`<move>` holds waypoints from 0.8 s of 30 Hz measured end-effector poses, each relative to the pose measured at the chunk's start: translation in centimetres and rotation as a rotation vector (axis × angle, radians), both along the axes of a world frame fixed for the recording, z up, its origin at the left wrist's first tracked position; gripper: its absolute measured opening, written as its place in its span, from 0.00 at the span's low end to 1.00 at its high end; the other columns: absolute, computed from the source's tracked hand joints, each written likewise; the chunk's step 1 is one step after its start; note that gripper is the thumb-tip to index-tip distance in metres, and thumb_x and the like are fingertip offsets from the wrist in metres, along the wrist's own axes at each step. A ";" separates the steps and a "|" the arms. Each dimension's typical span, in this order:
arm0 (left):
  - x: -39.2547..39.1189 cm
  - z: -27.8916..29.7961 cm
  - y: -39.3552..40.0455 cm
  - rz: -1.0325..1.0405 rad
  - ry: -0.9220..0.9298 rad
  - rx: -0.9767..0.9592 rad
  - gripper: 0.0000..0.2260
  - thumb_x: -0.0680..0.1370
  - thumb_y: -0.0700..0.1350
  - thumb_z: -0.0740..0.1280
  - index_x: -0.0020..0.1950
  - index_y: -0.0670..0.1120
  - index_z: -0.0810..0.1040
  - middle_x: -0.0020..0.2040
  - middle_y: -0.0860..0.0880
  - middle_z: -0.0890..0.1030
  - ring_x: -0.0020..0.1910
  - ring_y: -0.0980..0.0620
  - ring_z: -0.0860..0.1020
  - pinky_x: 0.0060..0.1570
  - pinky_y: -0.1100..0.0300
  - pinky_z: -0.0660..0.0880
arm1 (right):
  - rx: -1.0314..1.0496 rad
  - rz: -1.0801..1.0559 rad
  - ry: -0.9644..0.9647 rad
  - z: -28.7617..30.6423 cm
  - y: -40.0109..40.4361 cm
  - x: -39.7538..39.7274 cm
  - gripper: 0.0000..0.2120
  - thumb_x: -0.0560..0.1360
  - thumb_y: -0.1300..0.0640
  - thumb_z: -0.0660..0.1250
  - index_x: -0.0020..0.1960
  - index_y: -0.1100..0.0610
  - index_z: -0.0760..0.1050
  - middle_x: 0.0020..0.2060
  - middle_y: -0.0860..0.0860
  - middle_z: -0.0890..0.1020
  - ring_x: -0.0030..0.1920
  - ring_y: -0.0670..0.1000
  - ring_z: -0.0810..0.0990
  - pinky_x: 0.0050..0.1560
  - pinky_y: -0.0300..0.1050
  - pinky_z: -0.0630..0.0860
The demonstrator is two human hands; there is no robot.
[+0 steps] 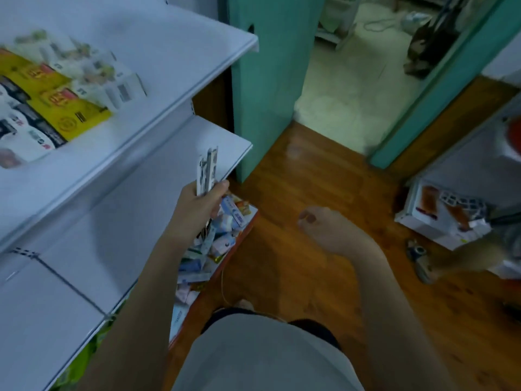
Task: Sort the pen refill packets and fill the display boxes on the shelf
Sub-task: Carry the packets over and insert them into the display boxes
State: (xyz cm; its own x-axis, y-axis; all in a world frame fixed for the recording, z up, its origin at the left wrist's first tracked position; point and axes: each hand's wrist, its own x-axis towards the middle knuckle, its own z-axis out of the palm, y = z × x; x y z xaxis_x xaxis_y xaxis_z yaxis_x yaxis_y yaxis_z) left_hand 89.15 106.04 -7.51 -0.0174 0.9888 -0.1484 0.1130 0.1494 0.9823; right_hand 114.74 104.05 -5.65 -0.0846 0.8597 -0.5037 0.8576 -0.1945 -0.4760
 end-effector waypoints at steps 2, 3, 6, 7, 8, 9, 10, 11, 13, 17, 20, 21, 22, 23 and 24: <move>-0.7 0.9 2.1 -0.009 -0.011 0.032 0.21 0.79 0.48 0.68 0.27 0.55 0.69 0.26 0.54 0.65 0.27 0.52 0.64 0.37 0.51 0.65 | 0.048 0.048 0.031 0.5 3.2 -1.3 0.10 0.83 0.50 0.58 0.60 0.49 0.74 0.55 0.48 0.77 0.50 0.49 0.77 0.43 0.43 0.74; -1.1 1.5 2.9 -0.019 -0.017 0.054 0.19 0.78 0.50 0.69 0.27 0.55 0.70 0.26 0.53 0.66 0.28 0.50 0.65 0.37 0.50 0.66 | 0.078 0.078 0.062 0.9 4.5 -2.1 0.09 0.83 0.50 0.58 0.59 0.49 0.75 0.55 0.48 0.78 0.52 0.49 0.77 0.47 0.45 0.75; -1.6 3.5 5.3 -0.053 -0.037 0.136 0.18 0.76 0.53 0.68 0.30 0.51 0.67 0.27 0.48 0.66 0.28 0.46 0.66 0.37 0.49 0.68 | 0.155 0.219 0.268 2.2 8.8 -4.5 0.08 0.82 0.52 0.61 0.59 0.50 0.76 0.54 0.48 0.80 0.53 0.50 0.79 0.51 0.47 0.77; -1.5 4.2 6.1 -0.051 -0.088 0.160 0.17 0.77 0.52 0.67 0.31 0.51 0.66 0.27 0.48 0.65 0.28 0.47 0.65 0.36 0.51 0.67 | 0.153 0.277 0.376 2.8 10.2 -5.5 0.08 0.82 0.52 0.63 0.60 0.49 0.76 0.54 0.47 0.80 0.53 0.49 0.79 0.52 0.49 0.78; -1.3 5.1 7.0 -0.046 -0.140 0.196 0.17 0.79 0.51 0.65 0.31 0.51 0.66 0.28 0.49 0.65 0.28 0.48 0.65 0.35 0.52 0.66 | 0.134 0.324 0.495 3.5 11.5 -6.6 0.09 0.81 0.52 0.64 0.61 0.48 0.75 0.55 0.45 0.80 0.53 0.48 0.79 0.52 0.48 0.78; -1.1 6.1 8.0 -0.034 -0.172 0.236 0.17 0.80 0.50 0.63 0.31 0.52 0.67 0.28 0.49 0.65 0.28 0.48 0.65 0.34 0.54 0.65 | 0.113 0.361 0.611 4.2 12.8 -7.7 0.10 0.80 0.50 0.65 0.61 0.46 0.75 0.56 0.43 0.79 0.53 0.46 0.79 0.50 0.45 0.79; -1.0 7.2 9.1 -0.003 -0.167 0.272 0.18 0.82 0.49 0.61 0.32 0.52 0.67 0.29 0.49 0.66 0.28 0.48 0.65 0.35 0.54 0.65 | 0.103 0.396 0.708 5.0 14.1 -8.8 0.10 0.79 0.49 0.65 0.60 0.45 0.74 0.56 0.39 0.79 0.54 0.44 0.79 0.49 0.41 0.78; -1.1 8.2 10.1 0.032 -0.150 0.312 0.18 0.83 0.50 0.59 0.32 0.53 0.68 0.30 0.49 0.67 0.29 0.47 0.65 0.37 0.52 0.65 | 0.098 0.417 0.788 5.7 15.5 -10.0 0.09 0.79 0.48 0.65 0.59 0.43 0.74 0.54 0.37 0.79 0.54 0.42 0.79 0.49 0.39 0.76; -1.3 10.2 11.9 0.138 -0.123 0.380 0.19 0.84 0.50 0.57 0.33 0.53 0.69 0.31 0.47 0.68 0.31 0.45 0.65 0.39 0.50 0.65 | 0.042 0.420 0.939 7.0 18.2 -11.8 0.09 0.79 0.49 0.65 0.58 0.44 0.74 0.51 0.39 0.81 0.52 0.42 0.81 0.50 0.40 0.77; -1.8 13.3 14.0 0.408 -0.058 0.470 0.16 0.83 0.47 0.56 0.35 0.45 0.66 0.36 0.48 0.73 0.31 0.52 0.68 0.33 0.61 0.67 | -0.048 0.634 1.044 8.7 22.9 -14.4 0.06 0.80 0.55 0.64 0.54 0.53 0.78 0.43 0.58 0.82 0.44 0.53 0.80 0.48 0.59 0.76; -2.7 14.8 14.2 0.567 0.068 0.483 0.16 0.84 0.46 0.55 0.38 0.43 0.68 0.39 0.48 0.74 0.37 0.55 0.72 0.40 0.65 0.69 | -0.090 0.818 1.089 9.9 25.0 -16.8 0.04 0.81 0.55 0.64 0.50 0.51 0.77 0.37 0.59 0.79 0.37 0.51 0.76 0.40 0.49 0.71; -3.1 15.2 14.0 0.631 0.113 0.467 0.15 0.84 0.48 0.56 0.39 0.44 0.71 0.40 0.50 0.75 0.38 0.55 0.73 0.40 0.64 0.70 | -0.096 0.858 1.102 10.2 25.5 -17.7 0.03 0.81 0.55 0.64 0.50 0.52 0.77 0.37 0.58 0.78 0.36 0.49 0.76 0.38 0.45 0.70; -3.4 15.6 13.7 0.702 0.148 0.453 0.14 0.83 0.50 0.58 0.41 0.45 0.74 0.40 0.52 0.76 0.39 0.56 0.74 0.40 0.64 0.71 | -0.096 0.896 1.111 10.5 25.8 -18.6 0.04 0.81 0.57 0.64 0.51 0.54 0.77 0.37 0.56 0.79 0.36 0.48 0.77 0.38 0.43 0.71; -4.0 15.9 13.2 0.770 0.169 0.451 0.12 0.82 0.52 0.60 0.45 0.47 0.77 0.41 0.54 0.77 0.40 0.57 0.76 0.41 0.65 0.73 | -0.094 0.932 1.113 10.8 26.1 -19.5 0.04 0.81 0.57 0.64 0.52 0.56 0.77 0.38 0.56 0.79 0.37 0.47 0.77 0.39 0.43 0.71; -4.5 16.2 12.7 0.822 0.176 0.458 0.10 0.80 0.52 0.62 0.49 0.48 0.79 0.42 0.55 0.79 0.43 0.57 0.79 0.42 0.64 0.75 | -0.083 0.972 1.107 11.1 26.4 -20.4 0.06 0.81 0.56 0.64 0.53 0.57 0.77 0.38 0.58 0.78 0.37 0.48 0.76 0.39 0.45 0.70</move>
